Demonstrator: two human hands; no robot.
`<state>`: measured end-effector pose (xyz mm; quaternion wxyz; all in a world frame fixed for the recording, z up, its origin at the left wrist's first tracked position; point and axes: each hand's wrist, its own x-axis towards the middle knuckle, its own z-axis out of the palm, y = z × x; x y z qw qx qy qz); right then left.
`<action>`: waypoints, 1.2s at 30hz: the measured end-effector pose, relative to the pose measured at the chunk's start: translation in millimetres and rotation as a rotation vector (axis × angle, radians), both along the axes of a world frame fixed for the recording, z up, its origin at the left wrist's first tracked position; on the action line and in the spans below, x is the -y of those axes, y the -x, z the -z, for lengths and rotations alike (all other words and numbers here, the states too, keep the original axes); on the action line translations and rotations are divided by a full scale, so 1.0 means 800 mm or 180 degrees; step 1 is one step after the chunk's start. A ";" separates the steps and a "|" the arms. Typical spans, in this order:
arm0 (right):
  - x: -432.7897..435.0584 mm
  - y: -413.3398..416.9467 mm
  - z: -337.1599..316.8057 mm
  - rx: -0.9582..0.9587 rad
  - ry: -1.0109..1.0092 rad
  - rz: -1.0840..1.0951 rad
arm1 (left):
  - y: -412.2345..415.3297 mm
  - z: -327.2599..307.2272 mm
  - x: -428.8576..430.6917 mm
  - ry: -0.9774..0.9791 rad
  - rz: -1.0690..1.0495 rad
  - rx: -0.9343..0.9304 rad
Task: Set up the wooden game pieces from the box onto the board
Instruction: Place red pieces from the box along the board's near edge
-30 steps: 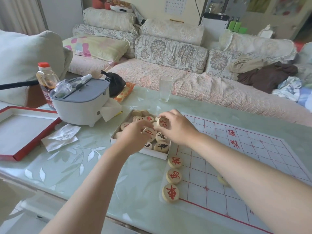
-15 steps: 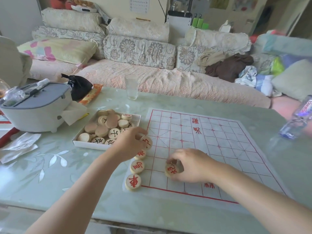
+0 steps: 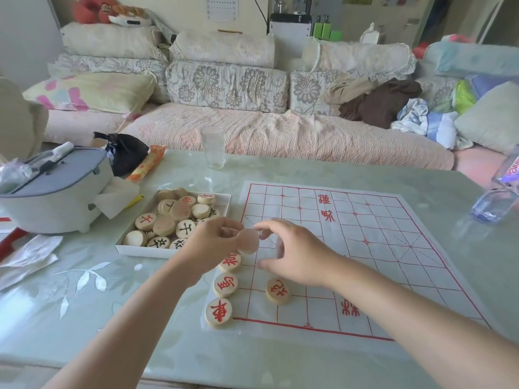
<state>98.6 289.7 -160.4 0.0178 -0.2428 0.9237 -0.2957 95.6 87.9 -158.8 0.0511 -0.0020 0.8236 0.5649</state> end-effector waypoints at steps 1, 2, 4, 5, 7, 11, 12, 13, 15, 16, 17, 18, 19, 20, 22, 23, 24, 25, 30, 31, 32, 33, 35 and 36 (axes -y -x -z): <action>0.006 0.002 0.003 -0.0010 0.0115 -0.0012 | 0.000 -0.001 0.000 -0.0151 -0.0024 0.0071; 0.012 0.004 0.005 -0.0023 0.0201 -0.0002 | 0.002 -0.003 0.000 -0.0247 -0.0070 0.0119; 0.020 0.010 0.006 -0.0017 0.0386 0.0077 | 0.005 -0.005 0.004 -0.0379 -0.0193 0.0192; 0.024 0.015 0.005 0.0003 0.0465 0.0112 | 0.006 -0.006 0.005 -0.0484 -0.0240 0.0234; 0.029 0.025 0.003 0.0058 0.0502 0.0114 | 0.009 -0.008 0.008 -0.0699 -0.0292 0.0299; 0.040 0.059 -0.001 0.0001 0.0247 0.0055 | 0.023 0.003 0.018 0.0039 -0.0404 -0.0102; 0.041 0.071 -0.002 -0.0026 0.0141 0.0159 | 0.027 0.007 0.026 0.0670 -0.0420 -0.0336; 0.042 0.084 -0.002 -0.0032 0.0016 0.0309 | 0.030 0.010 0.034 0.1358 -0.0402 -0.0591; 0.040 0.108 0.001 0.0070 -0.0235 0.0563 | 0.033 0.015 0.049 0.2397 -0.0331 -0.0986; 0.041 0.117 0.005 0.0141 -0.0363 0.0609 | 0.034 0.016 0.056 0.2703 -0.0286 -0.0959; 0.042 0.124 0.009 0.0200 -0.0486 0.0612 | 0.034 0.017 0.061 0.2905 -0.0221 -0.0824; 0.044 0.129 0.013 0.0245 -0.0585 0.0604 | 0.035 0.019 0.066 0.3025 -0.0145 -0.0654; 0.046 0.134 0.018 0.0276 -0.0647 0.0596 | 0.035 0.021 0.068 0.3098 -0.0074 -0.0509; 0.050 0.137 0.021 0.0288 -0.0676 0.0586 | 0.036 0.023 0.070 0.3133 -0.0020 -0.0408; 0.058 0.142 0.025 0.0312 -0.0738 0.0546 | 0.036 0.024 0.073 0.3159 0.0025 -0.0325; 0.062 0.143 0.026 0.0329 -0.0795 0.0524 | 0.036 0.024 0.074 0.3181 0.0043 -0.0308; 0.066 0.144 0.027 0.0347 -0.0849 0.0506 | 0.035 0.023 0.073 0.3197 0.0063 -0.0293; 0.070 0.145 0.028 0.0370 -0.0894 0.0505 | 0.034 0.022 0.073 0.3199 0.0079 -0.0278; 0.077 0.147 0.027 0.0484 -0.1196 0.0528 | 0.036 0.023 0.075 0.3214 0.0145 -0.0227; 0.078 0.148 0.024 0.0500 -0.1265 0.0507 | 0.036 0.023 0.077 0.3181 0.0169 -0.0212; 0.079 0.148 0.021 0.0489 -0.1312 0.0483 | 0.036 0.024 0.079 0.3134 0.0184 -0.0210; 0.081 0.148 0.017 0.0444 -0.1323 0.0464 | 0.035 0.023 0.081 0.3072 0.0170 -0.0230; 0.093 0.148 0.007 0.0273 -0.1284 0.0469 | 0.035 0.022 0.086 0.2839 0.0022 -0.0323; 0.102 0.149 0.001 0.0166 -0.1249 0.0460 | 0.036 0.021 0.092 0.2693 -0.0106 -0.0410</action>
